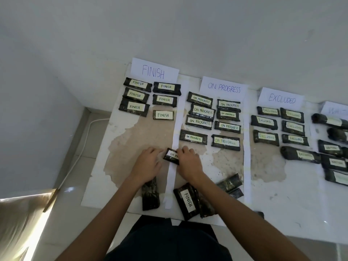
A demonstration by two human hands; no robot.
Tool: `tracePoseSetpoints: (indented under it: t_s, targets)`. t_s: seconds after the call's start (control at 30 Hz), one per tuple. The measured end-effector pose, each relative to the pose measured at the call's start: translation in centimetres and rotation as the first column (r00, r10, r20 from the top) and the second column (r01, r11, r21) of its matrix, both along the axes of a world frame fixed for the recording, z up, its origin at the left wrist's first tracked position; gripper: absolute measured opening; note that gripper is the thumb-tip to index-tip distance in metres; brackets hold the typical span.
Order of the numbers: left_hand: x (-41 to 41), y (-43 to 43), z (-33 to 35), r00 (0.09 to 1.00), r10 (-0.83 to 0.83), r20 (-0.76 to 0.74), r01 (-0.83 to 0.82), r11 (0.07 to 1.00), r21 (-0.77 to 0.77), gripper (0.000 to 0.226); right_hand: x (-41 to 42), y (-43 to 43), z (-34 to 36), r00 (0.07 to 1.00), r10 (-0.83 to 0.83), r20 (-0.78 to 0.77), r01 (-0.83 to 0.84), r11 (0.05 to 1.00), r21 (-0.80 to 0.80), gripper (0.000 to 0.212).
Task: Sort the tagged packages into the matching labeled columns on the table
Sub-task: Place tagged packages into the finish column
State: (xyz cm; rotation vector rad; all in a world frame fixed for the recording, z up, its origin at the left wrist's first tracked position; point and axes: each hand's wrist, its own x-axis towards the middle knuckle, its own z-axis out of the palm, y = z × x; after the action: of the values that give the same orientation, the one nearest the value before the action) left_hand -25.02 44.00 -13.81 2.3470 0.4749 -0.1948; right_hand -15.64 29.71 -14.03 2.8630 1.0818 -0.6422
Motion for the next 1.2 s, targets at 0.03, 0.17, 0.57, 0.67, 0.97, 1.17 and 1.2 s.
tracePoseSetpoints:
  t_s: [0.03, 0.17, 0.57, 0.67, 0.97, 1.17, 1.2]
  targets:
    - [0.3, -0.2, 0.0, 1.000, -0.010, -0.006, 0.010, 1.000, -0.009, 0.049, 0.9, -0.6, 0.2, 1.000, -0.009, 0.022, 0.009, 1.000, -0.005, 0.040]
    - [1.8, -1.1, 0.0, 0.998, -0.049, -0.032, 0.048, 0.999, -0.025, 0.049, 3.7, -2.2, 0.6, 0.997, -0.045, 0.054, 0.048, 0.998, -0.043, 0.045]
    - [1.9, -0.9, -0.2, 0.996, -0.035, -0.081, 0.035, 0.999, 0.004, 0.046, 4.8, -2.4, 0.2, 1.000, 0.002, 0.027, -0.001, 1.000, -0.028, 0.045]
    - [0.2, -1.2, 0.0, 0.995, 0.085, -0.056, -0.080, 0.993, 0.081, 0.038, 4.1, -2.3, 0.6, 0.998, 0.026, 0.053, -0.027, 1.000, 0.016, 0.048]
    - [-5.5, -4.3, -1.8, 0.839, 0.345, -0.420, -0.270, 0.935, 0.229, 0.079, 0.0, -0.9, 1.6, 0.984, 0.177, -0.023, -0.171, 0.973, 0.152, 0.053]
    - [-5.5, -4.7, -1.7, 0.895, 0.332, -0.299, -0.300, 0.942, 0.151, 0.067, -1.0, -0.8, 1.6, 0.975, 0.154, -0.161, -0.117, 0.969, 0.215, 0.050]
    - [-5.3, -4.5, -1.5, 0.901, 0.339, -0.271, -0.349, 0.937, 0.014, 0.062, -1.0, -0.9, 1.9, 0.968, 0.117, -0.220, -0.063, 0.970, 0.236, 0.049]
